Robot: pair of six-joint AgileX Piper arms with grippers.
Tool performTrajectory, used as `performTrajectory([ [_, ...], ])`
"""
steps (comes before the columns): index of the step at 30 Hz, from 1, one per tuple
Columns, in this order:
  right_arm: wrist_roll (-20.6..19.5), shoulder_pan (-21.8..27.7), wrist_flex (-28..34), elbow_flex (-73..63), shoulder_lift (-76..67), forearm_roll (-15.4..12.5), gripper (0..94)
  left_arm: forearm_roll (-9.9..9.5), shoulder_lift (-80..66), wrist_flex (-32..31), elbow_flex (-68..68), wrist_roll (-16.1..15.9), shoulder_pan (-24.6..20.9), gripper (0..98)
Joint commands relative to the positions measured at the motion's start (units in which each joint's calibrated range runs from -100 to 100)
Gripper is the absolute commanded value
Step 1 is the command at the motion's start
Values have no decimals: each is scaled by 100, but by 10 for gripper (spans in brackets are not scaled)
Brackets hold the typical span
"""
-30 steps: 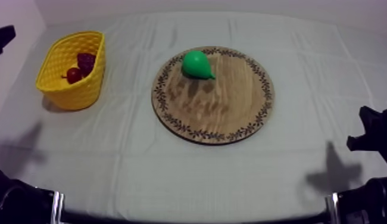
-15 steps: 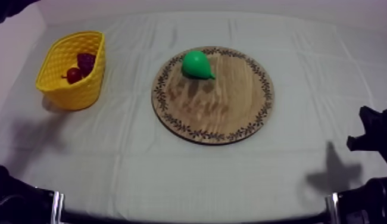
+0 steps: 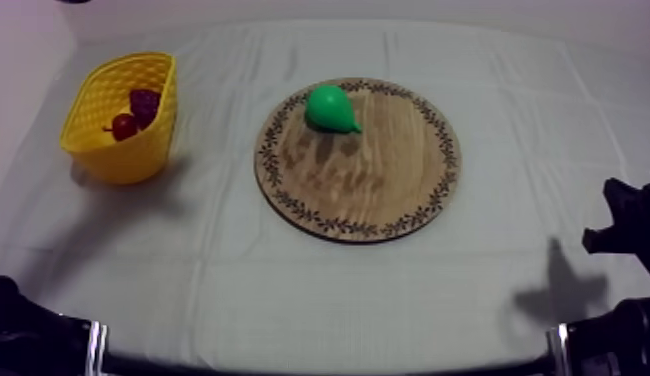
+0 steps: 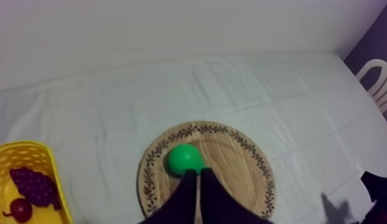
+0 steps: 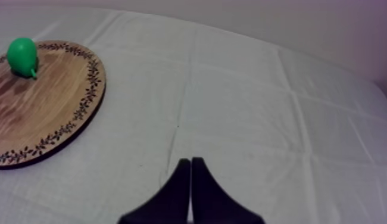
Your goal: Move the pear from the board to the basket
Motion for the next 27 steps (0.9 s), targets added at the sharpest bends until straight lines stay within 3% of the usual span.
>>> performTrajectory([
  [1,0,1,-3,5,1,2,5,-37,512,23,-256,72,20,0],
  [10,0,1,-3,5,1,2,5,-247,1974,168,-908,471,158,0],
  [19,0,1,-3,5,1,2,5,-393,3412,840,-1916,820,339,0],
  [27,0,1,-3,5,1,2,5,-454,4122,899,-2213,908,429,0],
])
